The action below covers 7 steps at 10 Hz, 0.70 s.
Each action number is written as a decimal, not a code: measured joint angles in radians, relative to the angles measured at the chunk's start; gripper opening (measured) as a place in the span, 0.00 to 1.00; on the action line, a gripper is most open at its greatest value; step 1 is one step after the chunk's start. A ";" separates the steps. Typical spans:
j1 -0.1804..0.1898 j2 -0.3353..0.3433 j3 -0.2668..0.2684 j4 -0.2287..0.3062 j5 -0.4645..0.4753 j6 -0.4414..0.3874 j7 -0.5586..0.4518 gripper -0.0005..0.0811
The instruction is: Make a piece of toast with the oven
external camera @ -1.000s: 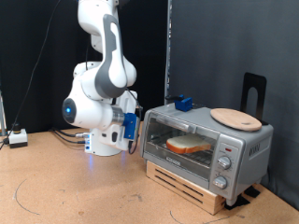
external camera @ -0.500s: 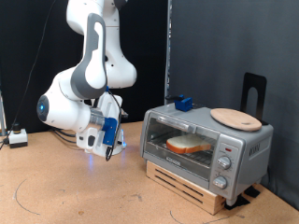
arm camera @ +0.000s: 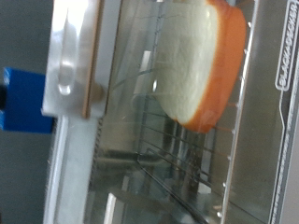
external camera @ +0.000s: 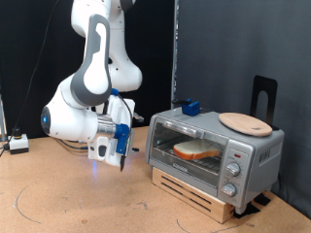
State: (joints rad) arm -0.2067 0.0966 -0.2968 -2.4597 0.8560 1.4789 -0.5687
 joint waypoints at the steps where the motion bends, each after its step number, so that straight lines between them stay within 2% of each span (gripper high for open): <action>1: 0.002 0.036 0.013 0.044 0.002 -0.016 0.030 1.00; 2: 0.006 0.060 0.027 0.072 0.028 0.037 0.052 1.00; 3: 0.018 0.065 0.034 0.079 0.042 0.086 0.064 1.00; 5: 0.012 0.071 0.034 0.087 0.050 0.037 0.063 1.00; 7: 0.011 0.123 0.042 0.146 0.133 0.004 0.060 1.00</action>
State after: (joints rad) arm -0.1962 0.2196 -0.2552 -2.3138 0.9890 1.4825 -0.5089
